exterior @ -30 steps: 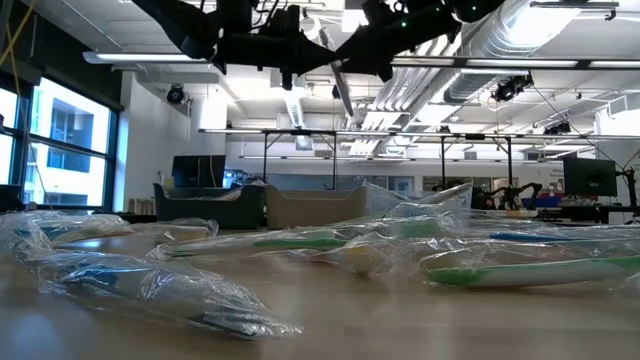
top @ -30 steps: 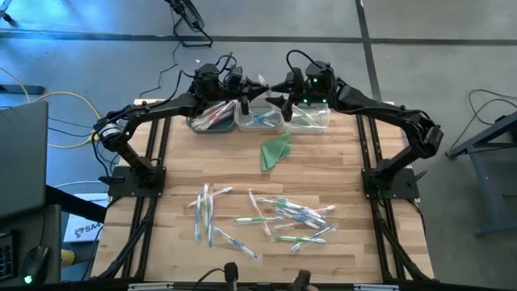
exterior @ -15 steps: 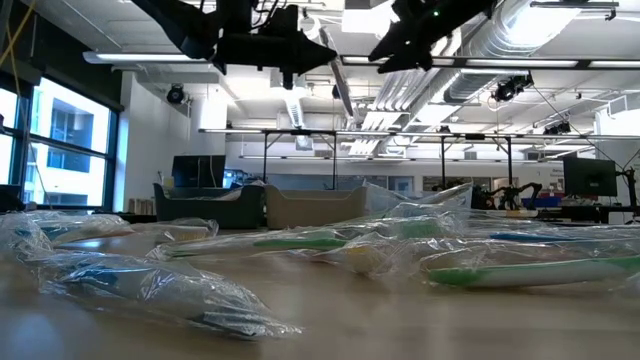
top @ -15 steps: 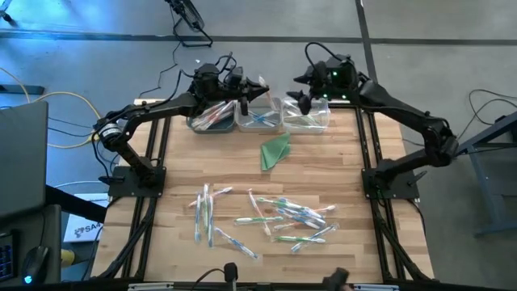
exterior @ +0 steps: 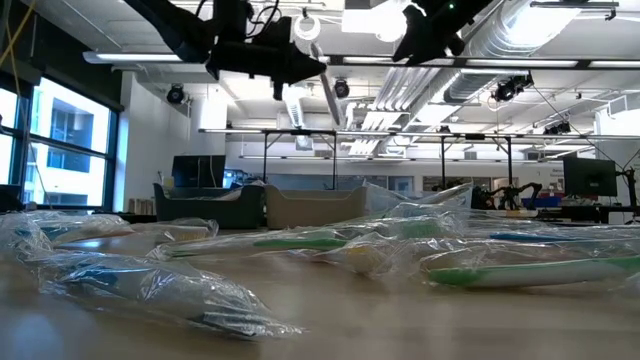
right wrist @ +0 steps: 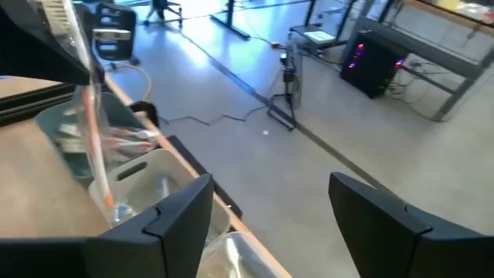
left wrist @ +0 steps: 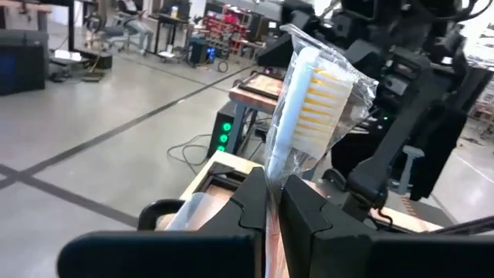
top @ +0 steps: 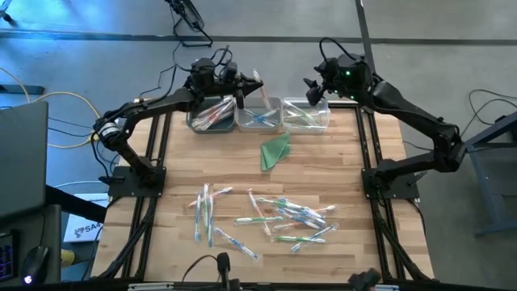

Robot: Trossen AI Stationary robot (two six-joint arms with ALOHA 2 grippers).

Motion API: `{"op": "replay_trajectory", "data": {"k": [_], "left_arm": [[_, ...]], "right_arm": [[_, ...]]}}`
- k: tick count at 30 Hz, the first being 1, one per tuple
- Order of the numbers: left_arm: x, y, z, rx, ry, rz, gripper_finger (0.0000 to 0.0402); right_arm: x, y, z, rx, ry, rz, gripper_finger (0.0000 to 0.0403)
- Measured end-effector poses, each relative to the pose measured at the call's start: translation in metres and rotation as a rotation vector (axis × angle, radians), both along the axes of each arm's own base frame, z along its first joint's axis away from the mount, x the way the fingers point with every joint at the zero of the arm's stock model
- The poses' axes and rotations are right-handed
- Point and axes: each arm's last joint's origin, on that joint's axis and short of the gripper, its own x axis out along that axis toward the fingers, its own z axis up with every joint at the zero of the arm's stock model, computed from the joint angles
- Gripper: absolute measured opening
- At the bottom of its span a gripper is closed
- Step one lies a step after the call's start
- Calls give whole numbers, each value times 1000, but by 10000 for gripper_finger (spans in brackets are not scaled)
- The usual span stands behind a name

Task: Pick & Place Toothbrushes
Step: Put the orange toothbrush into the dark blue bin

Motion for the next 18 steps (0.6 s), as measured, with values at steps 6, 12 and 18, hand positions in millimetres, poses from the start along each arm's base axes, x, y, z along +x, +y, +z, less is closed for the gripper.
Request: {"op": "replay_trajectory", "data": {"k": [6,12,18], "left_arm": [[-9,11,-2,-64,3,17,7],[-20,19,1,-99,2,5,7],[-34,14,8,-155,53,35,7]], "right_arm": [[-4,-4,-1,0,11,-35,247],[-12,-10,-5,33,54,-75,247],[-23,-19,-9,64,85,-126,247]]}}
